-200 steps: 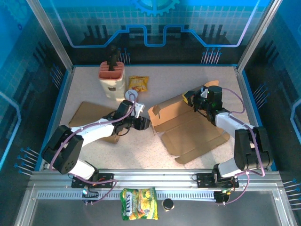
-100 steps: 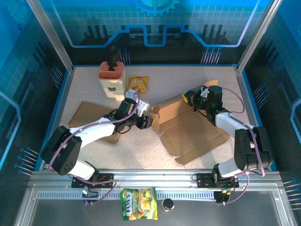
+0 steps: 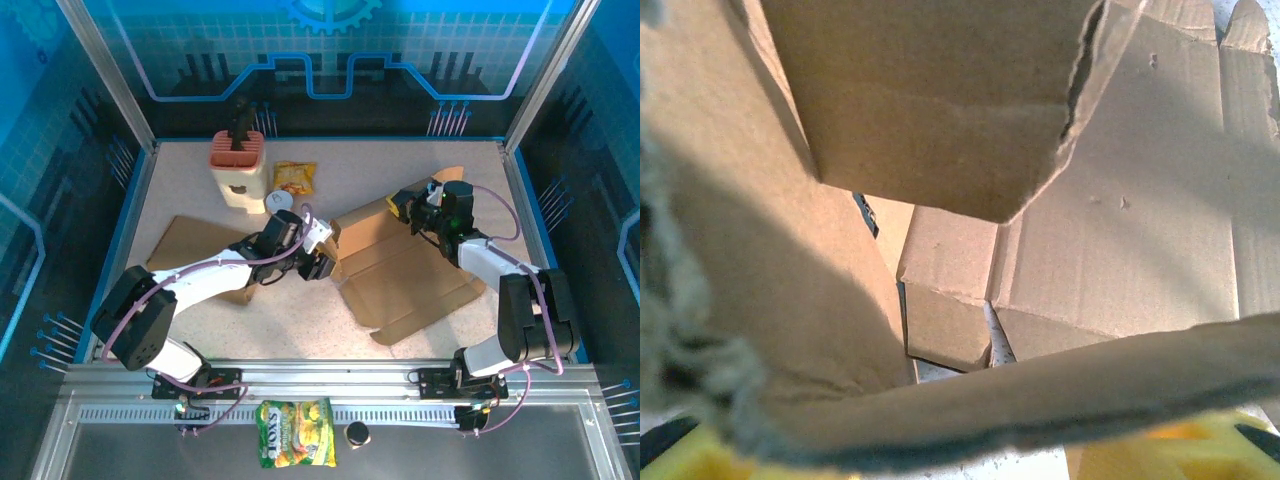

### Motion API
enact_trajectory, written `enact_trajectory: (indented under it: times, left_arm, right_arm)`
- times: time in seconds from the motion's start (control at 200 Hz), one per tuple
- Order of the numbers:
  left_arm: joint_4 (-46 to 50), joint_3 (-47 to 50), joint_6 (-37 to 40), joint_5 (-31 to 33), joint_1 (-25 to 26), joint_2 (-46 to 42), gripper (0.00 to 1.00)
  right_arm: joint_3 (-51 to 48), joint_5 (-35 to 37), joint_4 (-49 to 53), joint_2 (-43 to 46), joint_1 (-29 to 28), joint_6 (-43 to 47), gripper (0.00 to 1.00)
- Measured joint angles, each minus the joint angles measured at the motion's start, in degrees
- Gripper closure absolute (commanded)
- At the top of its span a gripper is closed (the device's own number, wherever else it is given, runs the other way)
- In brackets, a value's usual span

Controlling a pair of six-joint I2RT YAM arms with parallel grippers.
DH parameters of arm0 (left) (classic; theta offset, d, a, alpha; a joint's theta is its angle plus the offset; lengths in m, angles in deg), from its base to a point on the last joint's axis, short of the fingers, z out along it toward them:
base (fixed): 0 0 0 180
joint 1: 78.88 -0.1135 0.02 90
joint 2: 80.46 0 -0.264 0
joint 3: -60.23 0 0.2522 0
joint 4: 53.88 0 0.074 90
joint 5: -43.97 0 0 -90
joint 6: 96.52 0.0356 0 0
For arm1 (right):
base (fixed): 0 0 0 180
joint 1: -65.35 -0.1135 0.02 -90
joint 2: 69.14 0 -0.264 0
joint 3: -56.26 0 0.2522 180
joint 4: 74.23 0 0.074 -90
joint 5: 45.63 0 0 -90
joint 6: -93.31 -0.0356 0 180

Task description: Fold the paper box

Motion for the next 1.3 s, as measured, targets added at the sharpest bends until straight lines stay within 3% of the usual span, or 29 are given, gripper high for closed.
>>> enact_trajectory:
  times: [0.525,1.071,1.301]
  left_arm:
    - [-3.3,-1.1,-0.6,8.3,4.9,3.8,0.59]
    - [-6.1,-5.5,-6.7,21.7,7.6,9.9,0.5]
    - [-6.1,-8.2,-9.3,27.8,8.4,12.7,0.54]
  right_arm:
    - [-6.6,2.1,-7.9,1.2,-0.3,-0.9,1.0]
    - [-10.7,9.8,-12.9,3.7,-3.7,-4.0,1.0]
    - [-12.9,11.4,-15.0,4.5,-4.7,-5.2,1.0]
